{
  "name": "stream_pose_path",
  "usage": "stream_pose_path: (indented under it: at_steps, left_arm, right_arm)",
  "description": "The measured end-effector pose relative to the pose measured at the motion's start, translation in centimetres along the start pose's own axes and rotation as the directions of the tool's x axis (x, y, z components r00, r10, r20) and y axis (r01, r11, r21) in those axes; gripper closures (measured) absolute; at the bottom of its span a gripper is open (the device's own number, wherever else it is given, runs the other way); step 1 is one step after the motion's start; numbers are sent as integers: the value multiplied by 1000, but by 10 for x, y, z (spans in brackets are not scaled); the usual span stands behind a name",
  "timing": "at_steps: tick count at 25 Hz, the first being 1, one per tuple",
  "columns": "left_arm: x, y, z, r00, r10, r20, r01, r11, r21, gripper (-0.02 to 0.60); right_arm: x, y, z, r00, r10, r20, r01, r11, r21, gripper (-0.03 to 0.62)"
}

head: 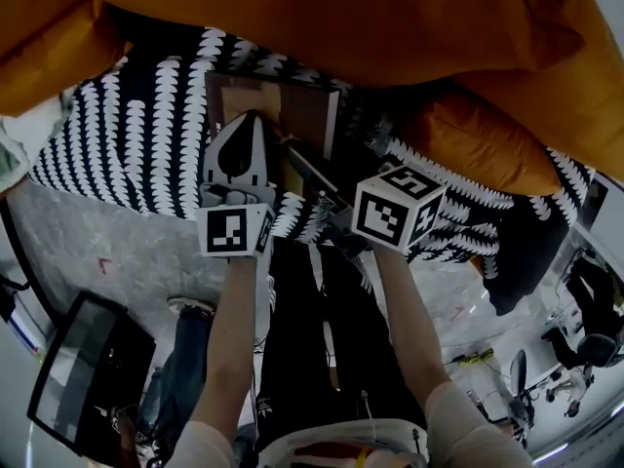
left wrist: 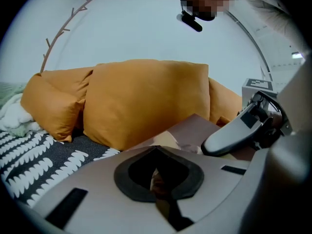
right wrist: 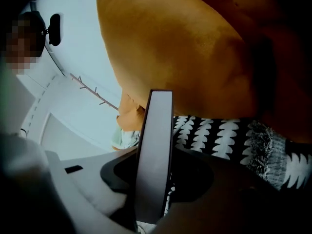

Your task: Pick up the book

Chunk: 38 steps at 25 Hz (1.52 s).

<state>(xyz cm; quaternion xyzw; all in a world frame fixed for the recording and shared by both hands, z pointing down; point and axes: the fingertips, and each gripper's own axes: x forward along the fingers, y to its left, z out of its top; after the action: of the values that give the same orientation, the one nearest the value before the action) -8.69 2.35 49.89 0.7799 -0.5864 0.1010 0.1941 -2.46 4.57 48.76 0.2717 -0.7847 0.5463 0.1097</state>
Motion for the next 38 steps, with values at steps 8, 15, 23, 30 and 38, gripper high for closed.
stream_pose_path:
  at_steps: [8, 15, 23, 30, 38]
  left_arm:
    - [-22, 2, 34, 996, 78, 49, -78, 997, -3, 586]
    - [-49, 8, 105, 991, 104, 88, -109, 992, 56, 586]
    - [-101, -15, 280, 955, 86, 284, -129, 982, 137, 586]
    - [-176, -109, 415, 935, -37, 352, -30, 983, 183, 586]
    - [-235, -173, 470, 879, -201, 432, 55, 944, 326, 586]
  right_arm:
    - [-13, 37, 10, 999, -31, 23, 34, 994, -107, 441]
    - [-48, 100, 66, 987, -11, 158, 42, 980, -196, 441]
    - [-141, 239, 144, 940, 55, 337, 66, 939, -337, 441]
    - [-278, 343, 187, 822, 5, 570, 285, 862, -419, 441]
    - [-346, 382, 193, 708, 9, 706, 396, 822, -409, 440]
